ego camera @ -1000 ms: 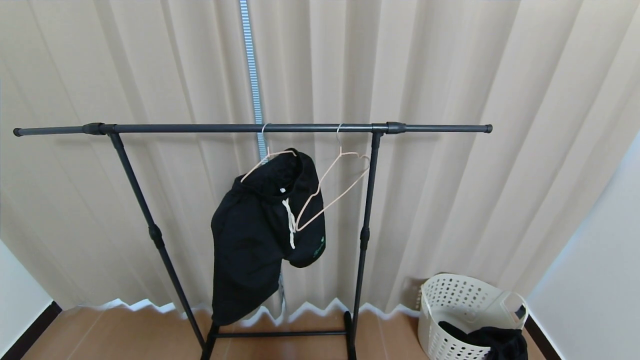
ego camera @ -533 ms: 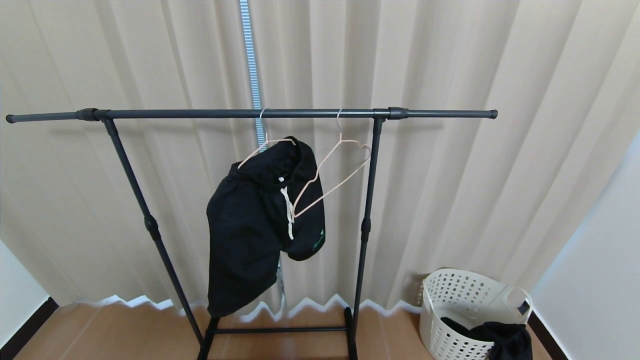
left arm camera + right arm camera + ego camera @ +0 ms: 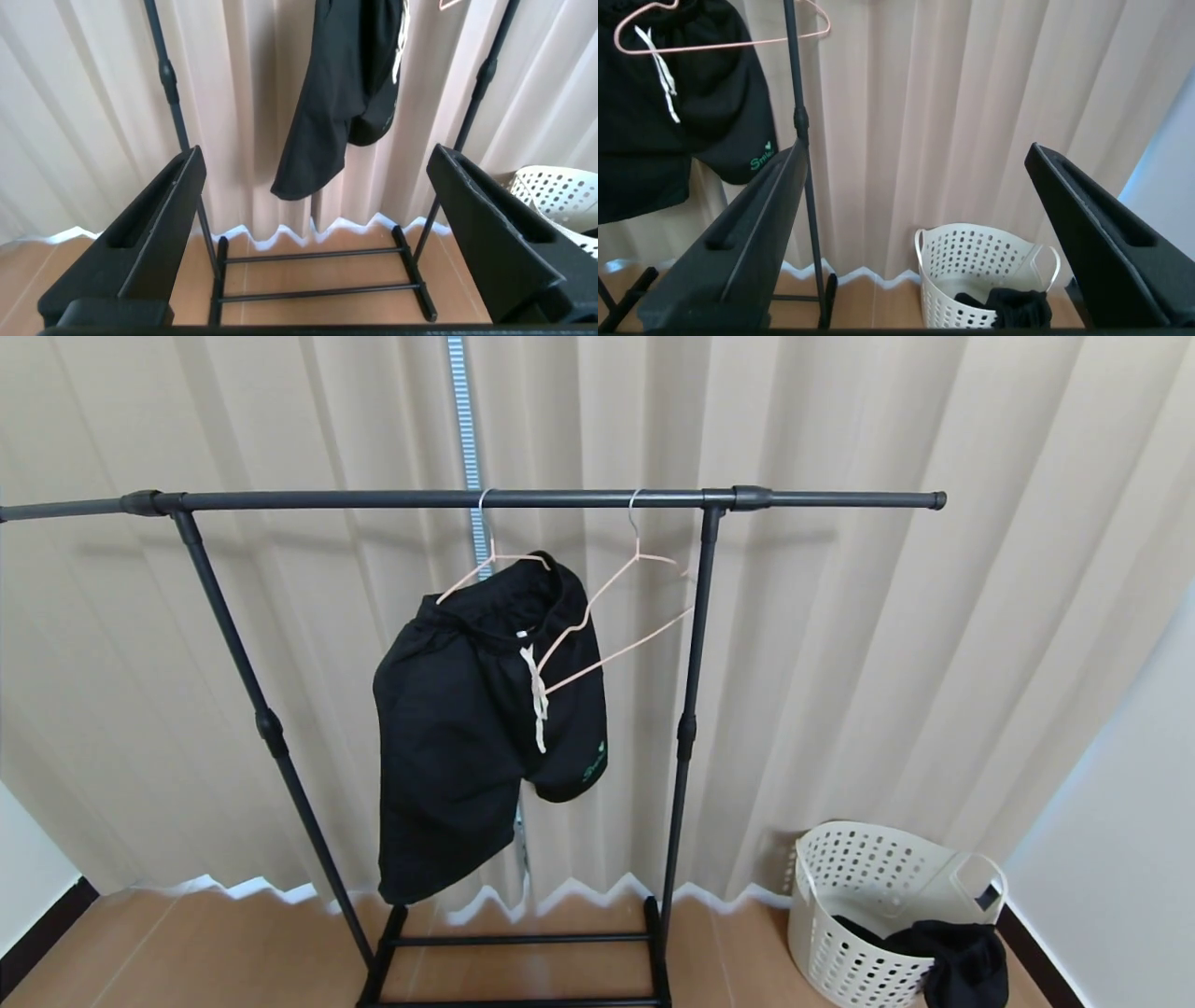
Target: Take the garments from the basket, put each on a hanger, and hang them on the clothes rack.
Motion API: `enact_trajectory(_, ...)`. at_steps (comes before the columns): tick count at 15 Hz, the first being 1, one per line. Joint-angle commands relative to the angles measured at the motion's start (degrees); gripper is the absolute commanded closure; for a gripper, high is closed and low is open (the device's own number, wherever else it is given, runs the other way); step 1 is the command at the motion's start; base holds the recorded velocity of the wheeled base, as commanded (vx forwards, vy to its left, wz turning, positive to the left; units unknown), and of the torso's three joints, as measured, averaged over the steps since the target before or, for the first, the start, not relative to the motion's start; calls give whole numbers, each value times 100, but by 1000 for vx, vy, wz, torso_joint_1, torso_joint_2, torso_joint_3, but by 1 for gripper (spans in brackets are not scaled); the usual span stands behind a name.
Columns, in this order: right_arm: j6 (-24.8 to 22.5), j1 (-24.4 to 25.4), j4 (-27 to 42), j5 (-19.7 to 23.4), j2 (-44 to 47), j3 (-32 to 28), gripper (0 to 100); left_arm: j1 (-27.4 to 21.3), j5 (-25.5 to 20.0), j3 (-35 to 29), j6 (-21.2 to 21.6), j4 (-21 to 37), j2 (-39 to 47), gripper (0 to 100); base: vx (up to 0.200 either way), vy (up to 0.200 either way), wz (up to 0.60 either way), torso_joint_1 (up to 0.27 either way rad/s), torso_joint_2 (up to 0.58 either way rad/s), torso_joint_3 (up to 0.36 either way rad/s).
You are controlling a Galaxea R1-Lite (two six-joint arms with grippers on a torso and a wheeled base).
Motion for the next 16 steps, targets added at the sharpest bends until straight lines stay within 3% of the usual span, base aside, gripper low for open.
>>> enact_trajectory(1,0,4,-4,5,9,0,0,0,0,0,2,-7,13,0,0,0,0,-222,554,334)
enact_trajectory(16,0,4,-4,-4,9,0,0,0,0,0,2,2,4,0,0,0,0,-171,502,332)
